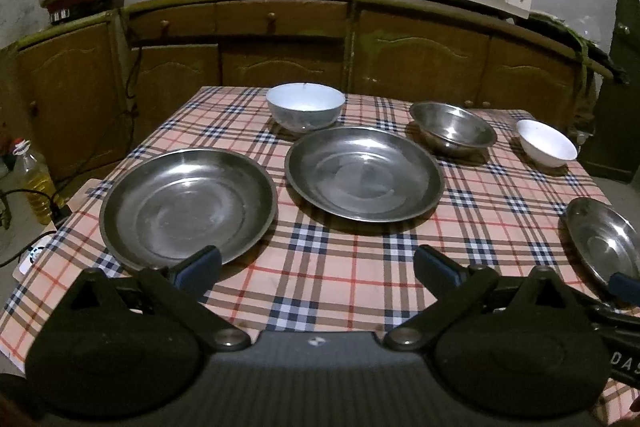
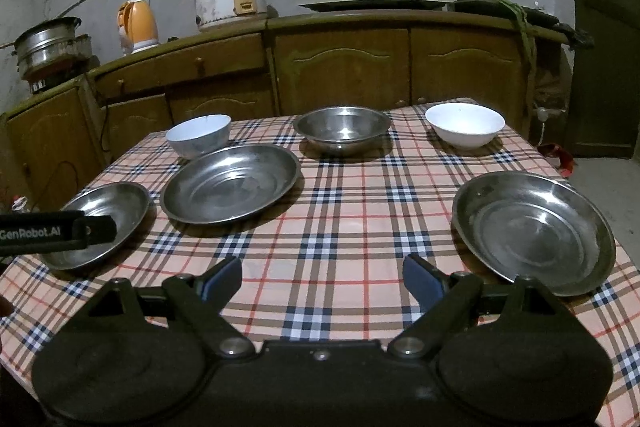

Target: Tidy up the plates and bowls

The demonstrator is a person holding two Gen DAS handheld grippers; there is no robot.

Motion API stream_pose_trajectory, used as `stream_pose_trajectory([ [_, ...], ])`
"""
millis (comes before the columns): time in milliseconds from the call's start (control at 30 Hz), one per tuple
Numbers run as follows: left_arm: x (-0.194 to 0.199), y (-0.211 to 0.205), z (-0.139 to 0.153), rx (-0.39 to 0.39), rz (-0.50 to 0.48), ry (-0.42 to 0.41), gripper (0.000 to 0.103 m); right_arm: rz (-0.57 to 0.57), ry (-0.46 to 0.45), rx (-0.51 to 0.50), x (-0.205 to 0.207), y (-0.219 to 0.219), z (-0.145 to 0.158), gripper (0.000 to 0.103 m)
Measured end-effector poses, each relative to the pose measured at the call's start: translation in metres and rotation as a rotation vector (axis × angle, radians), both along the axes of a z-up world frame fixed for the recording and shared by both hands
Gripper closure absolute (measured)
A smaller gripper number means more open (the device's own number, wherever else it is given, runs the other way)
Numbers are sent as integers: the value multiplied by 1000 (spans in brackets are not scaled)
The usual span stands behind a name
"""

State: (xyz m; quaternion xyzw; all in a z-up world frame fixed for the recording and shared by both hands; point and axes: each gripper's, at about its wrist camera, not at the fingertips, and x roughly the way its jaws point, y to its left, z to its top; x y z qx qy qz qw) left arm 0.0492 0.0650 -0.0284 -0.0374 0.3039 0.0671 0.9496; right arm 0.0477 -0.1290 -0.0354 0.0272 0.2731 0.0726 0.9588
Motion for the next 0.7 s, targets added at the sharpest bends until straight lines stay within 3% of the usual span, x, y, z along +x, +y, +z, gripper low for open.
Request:
stream_pose_trajectory([
  [700,36,22,-9,5,47,34,0,51,7,-18,49,20,-7,0],
])
